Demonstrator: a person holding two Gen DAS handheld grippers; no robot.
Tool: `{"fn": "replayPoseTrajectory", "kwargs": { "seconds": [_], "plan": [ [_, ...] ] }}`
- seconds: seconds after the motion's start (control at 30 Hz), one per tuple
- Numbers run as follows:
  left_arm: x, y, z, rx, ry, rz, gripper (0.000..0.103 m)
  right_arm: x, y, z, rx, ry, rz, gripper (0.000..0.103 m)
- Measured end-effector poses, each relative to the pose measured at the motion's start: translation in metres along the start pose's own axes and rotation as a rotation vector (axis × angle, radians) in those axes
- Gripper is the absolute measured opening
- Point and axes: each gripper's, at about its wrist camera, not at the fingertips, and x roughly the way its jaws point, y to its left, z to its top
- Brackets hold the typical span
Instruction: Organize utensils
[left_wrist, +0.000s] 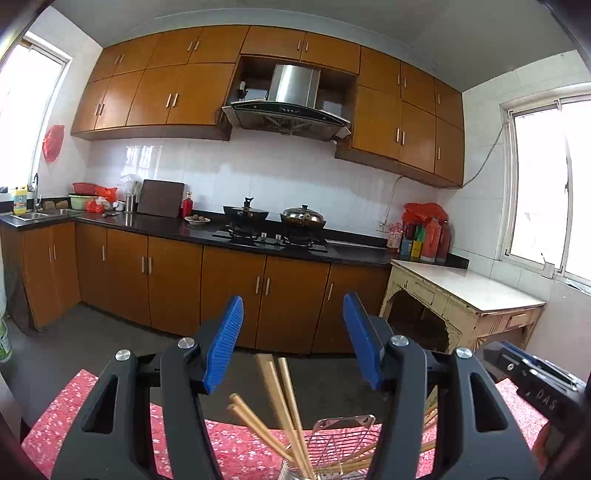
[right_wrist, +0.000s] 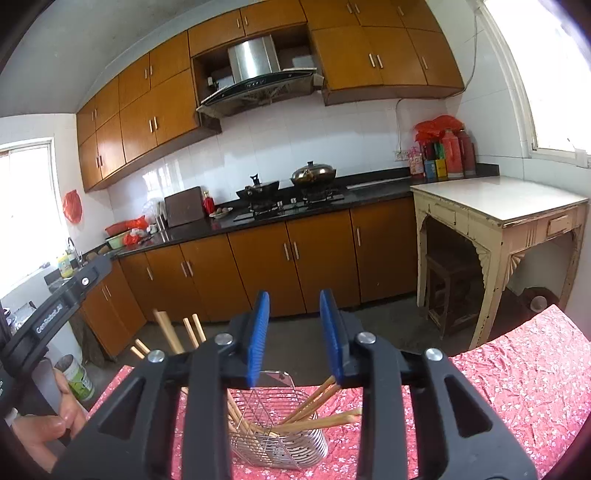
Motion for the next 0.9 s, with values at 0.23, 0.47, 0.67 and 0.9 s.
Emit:
{"fn": "replayPoseTrajectory", "kwargs": {
  "seconds": [0.23,0.47,0.67,0.9],
  "plan": [
    [-0.024,0.016,0.009,-0.015,-0.01,0.018,0.063,-0.028,0.007,0.003,-0.012,-0.025,-0.011,0.04],
    [-0.048,0.032,0.006,-0.006,-0.009,0.028,0.075,-0.058,0.019,-0.005,-0.032,-0.042,-0.005,0.056],
    [-0.068,0.042,-0.012,0.018,0.014,0.027,0.099,-0.091,0.033,-0.029,-0.073,-0.095,-0.026,0.099],
    [-0.102,0.045,-0.055,0.109,0.031,-0.005,0.101,-0.129,0.048,-0.079,-0.164,-0.126,-0.108,0.099]
  ]
}}
